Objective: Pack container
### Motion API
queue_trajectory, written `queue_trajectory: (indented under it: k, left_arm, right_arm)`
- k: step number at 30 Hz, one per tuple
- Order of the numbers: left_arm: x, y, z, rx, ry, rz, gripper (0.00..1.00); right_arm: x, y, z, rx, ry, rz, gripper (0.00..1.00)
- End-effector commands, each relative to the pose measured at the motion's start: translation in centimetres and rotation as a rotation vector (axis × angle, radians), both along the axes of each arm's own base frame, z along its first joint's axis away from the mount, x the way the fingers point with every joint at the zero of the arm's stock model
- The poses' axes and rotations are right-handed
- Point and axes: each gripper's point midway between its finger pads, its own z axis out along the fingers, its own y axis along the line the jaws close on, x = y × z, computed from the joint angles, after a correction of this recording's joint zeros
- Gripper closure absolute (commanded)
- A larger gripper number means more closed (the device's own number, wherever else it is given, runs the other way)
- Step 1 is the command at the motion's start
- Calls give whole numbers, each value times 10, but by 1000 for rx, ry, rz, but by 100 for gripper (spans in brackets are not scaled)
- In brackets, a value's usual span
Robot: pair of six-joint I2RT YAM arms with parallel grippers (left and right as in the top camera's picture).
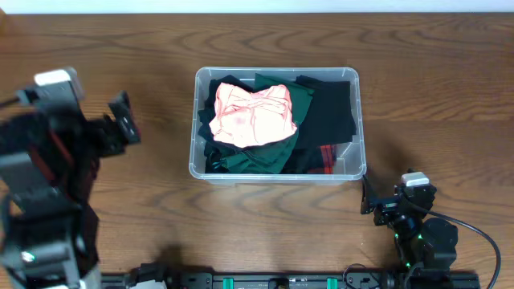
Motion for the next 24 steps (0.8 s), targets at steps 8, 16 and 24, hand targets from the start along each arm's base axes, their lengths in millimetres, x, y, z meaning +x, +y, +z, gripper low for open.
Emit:
queue_trajectory:
  k: [8,16,24]
  left_arm:
    - [-26,-31,-84,-12,-63,-156,2]
    - [-54,-50,-132,-13,-84,-221,2]
    - [-67,-62,-171,-11,-104,-273,2]
  right_arm:
    - [0,-1,0,15,-1,-7,1]
    - [0,-1,0,14,-1,-7,1]
    - [0,-1,0,15,-1,-7,1]
